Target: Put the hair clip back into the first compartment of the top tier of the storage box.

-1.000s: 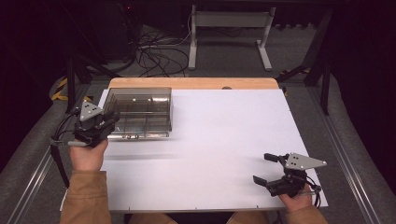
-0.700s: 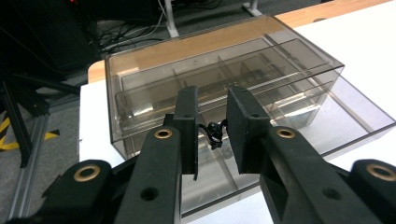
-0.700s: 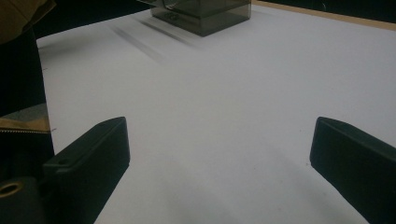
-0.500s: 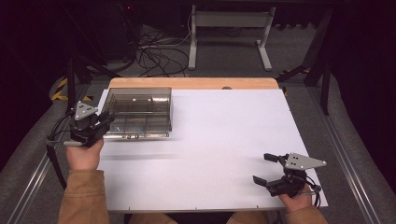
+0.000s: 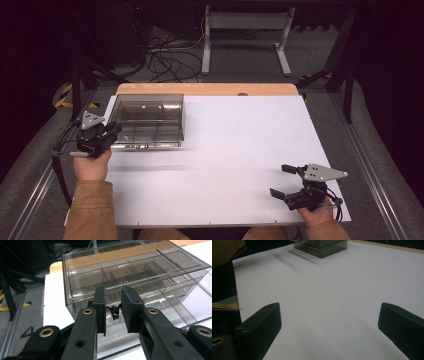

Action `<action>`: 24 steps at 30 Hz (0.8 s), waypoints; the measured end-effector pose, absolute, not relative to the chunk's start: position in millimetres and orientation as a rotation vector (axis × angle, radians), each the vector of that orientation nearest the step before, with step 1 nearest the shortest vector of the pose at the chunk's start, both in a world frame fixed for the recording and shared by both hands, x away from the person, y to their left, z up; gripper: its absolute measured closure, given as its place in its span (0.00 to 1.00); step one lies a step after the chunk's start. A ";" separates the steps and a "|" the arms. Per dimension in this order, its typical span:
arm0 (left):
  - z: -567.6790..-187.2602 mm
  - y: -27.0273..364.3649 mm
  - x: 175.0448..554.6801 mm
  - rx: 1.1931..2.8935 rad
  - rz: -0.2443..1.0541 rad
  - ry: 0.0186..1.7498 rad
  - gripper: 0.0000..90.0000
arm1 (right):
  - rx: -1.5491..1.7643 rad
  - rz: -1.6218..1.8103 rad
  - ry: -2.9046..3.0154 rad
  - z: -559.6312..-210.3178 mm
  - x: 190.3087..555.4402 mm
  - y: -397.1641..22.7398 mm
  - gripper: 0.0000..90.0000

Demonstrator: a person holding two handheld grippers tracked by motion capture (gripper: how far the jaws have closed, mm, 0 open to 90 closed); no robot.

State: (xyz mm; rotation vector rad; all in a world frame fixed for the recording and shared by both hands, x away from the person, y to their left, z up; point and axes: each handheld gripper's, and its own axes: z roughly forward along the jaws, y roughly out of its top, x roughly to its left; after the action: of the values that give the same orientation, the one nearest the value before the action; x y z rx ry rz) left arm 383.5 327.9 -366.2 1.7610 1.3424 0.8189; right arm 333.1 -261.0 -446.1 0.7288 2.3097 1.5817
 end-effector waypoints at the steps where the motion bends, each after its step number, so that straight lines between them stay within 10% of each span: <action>1: -367.4 328.4 384.2 1.764 0.814 1.343 0.83 | 0.729 1.581 2.310 -446.1 333.1 -260.9 0.06; 24: -386.4 335.4 395.7 1.804 0.738 1.404 0.83 | 0.728 1.578 2.313 -446.1 332.9 -261.1 0.06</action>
State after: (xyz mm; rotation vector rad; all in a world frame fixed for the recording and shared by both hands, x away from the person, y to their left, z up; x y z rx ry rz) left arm 395.7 335.4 -386.4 1.8042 1.4043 0.7379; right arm 332.9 -261.1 -446.1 0.7279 2.3131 1.5777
